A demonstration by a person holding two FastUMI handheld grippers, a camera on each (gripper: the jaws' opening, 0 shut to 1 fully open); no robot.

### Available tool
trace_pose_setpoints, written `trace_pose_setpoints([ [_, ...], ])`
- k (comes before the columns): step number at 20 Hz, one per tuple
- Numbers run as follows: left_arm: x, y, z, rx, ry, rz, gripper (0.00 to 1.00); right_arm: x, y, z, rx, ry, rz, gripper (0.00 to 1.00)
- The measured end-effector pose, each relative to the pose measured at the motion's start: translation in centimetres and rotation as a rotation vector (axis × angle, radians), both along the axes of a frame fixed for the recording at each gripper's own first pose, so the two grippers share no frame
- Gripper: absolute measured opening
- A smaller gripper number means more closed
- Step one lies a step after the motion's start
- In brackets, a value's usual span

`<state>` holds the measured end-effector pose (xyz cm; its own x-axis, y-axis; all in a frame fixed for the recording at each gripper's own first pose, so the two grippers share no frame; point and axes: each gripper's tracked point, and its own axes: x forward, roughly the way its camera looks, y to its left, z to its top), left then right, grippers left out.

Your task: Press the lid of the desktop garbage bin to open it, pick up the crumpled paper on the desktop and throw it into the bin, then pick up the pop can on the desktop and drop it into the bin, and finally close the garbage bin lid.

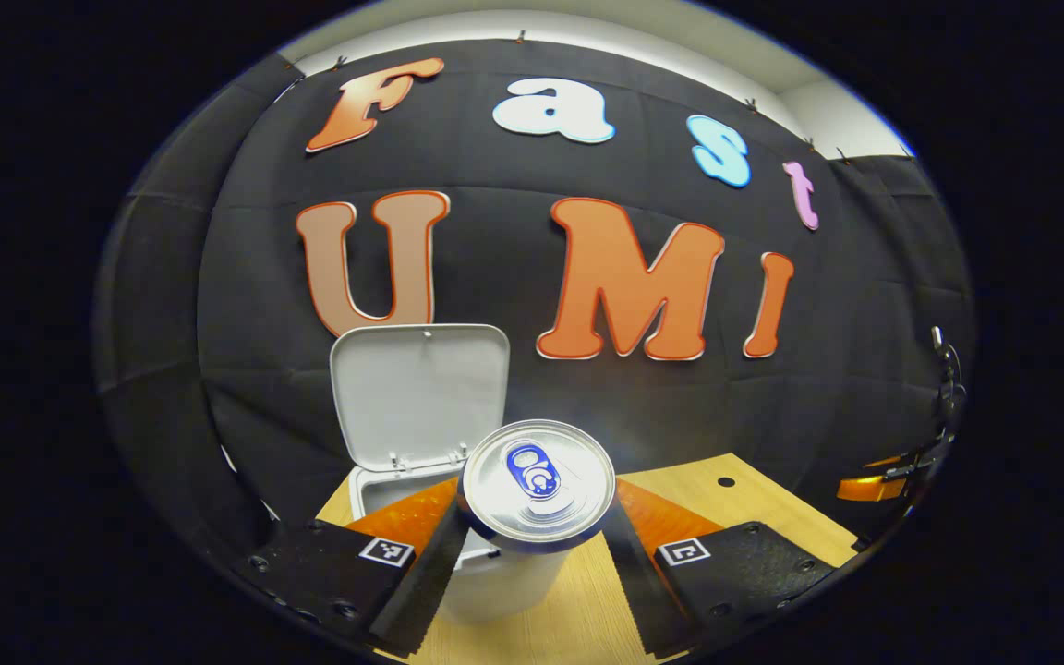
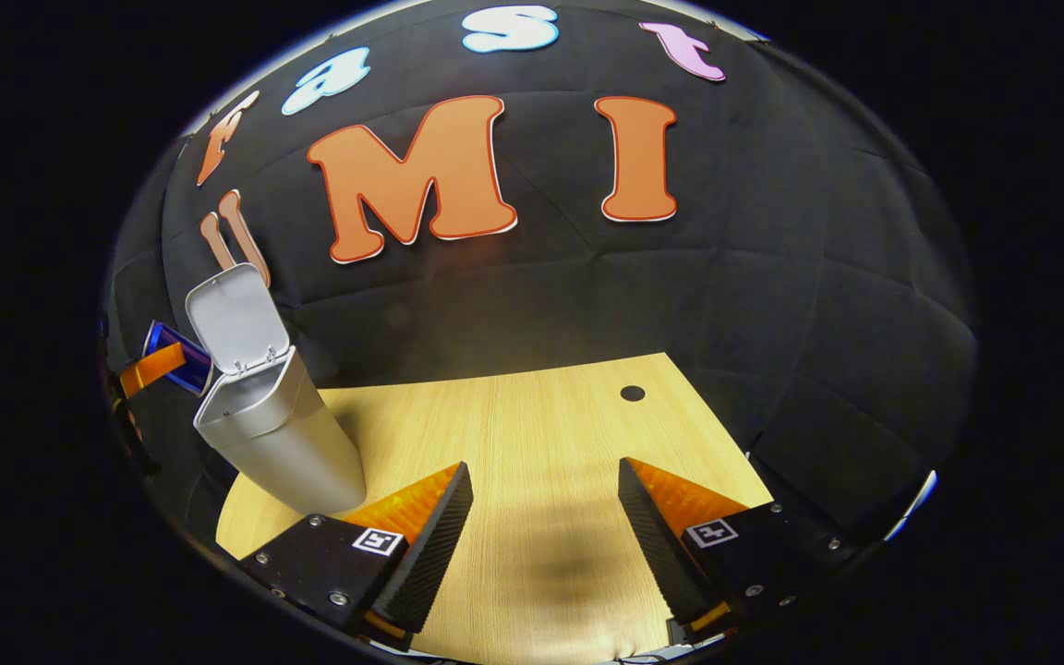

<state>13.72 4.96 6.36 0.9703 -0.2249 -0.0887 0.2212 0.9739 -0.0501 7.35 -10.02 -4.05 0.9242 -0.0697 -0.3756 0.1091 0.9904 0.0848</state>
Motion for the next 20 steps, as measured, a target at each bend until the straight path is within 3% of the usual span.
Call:
trace_pose_setpoints([
  [10, 7.5, 4.9, -7.3, -0.056, 0.244, 0.096, 0.81, 0.2, -0.5, -0.9, 0.007, 0.034, -0.036, 0.95],
  [15, 7.5, 4.9, -7.7, -0.100, 0.232, 0.098, 0.92, 0.2, -0.6, -1.7, 0.019, 0.057, -0.047, 0.95],
  [20, 6.7, 5.6, -7.4, -0.117, 0.228, 0.110, 0.92, 0.3, -0.1, -1.6, 0.022, 0.056, -0.038, 0.95],
])
